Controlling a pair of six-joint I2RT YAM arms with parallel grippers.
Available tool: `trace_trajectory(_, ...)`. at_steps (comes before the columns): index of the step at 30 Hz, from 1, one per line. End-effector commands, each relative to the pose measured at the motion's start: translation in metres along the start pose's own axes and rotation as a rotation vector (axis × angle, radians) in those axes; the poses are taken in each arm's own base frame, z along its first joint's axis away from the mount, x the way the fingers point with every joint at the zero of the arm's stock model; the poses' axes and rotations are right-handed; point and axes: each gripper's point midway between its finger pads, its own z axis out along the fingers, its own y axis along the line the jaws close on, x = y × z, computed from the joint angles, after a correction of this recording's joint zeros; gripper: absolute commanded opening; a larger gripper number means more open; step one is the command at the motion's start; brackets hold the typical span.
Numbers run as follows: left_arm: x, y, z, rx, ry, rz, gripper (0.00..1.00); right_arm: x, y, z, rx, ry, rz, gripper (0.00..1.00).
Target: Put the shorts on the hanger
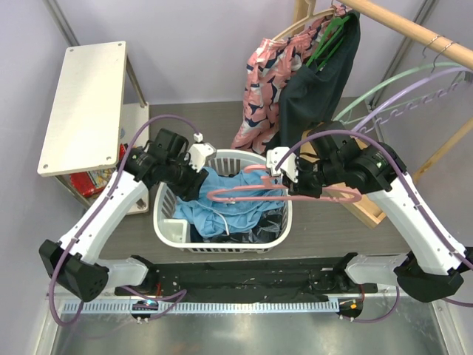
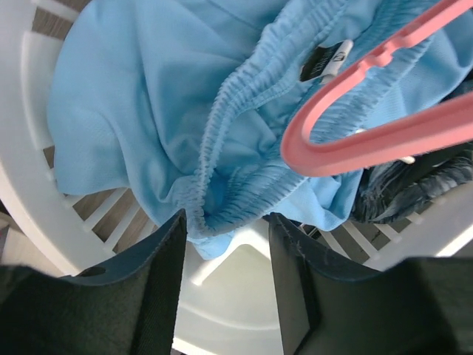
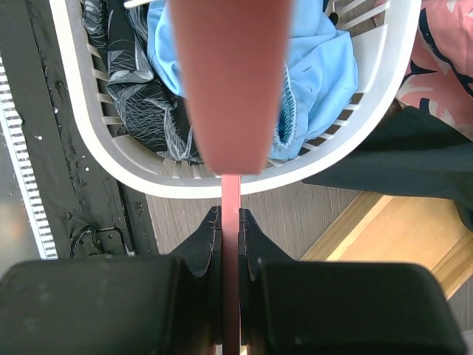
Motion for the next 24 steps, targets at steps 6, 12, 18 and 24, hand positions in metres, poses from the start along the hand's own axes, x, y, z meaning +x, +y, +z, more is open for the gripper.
trace_trajectory(6, 0.015, 0.015, 0.011, -0.069, 0.073, 0.009, 0.37, -0.01, -0.008, 0.015, -0.003, -0.041, -0.032, 0.01)
trace_trajectory(12, 0.005, 0.007, 0.007, -0.022, 0.059, 0.005, 0.12, -0.016, -0.01, 0.027, -0.009, -0.084, -0.036, 0.01)
trace_trajectory(18, -0.017, -0.003, -0.016, 0.003, -0.018, 0.006, 0.0, -0.026, -0.013, 0.035, 0.001, -0.144, -0.04, 0.01)
trace_trajectory(24, -0.025, -0.005, -0.027, -0.003, -0.038, 0.029, 0.0, -0.029, -0.015, 0.045, -0.029, -0.144, -0.04, 0.01)
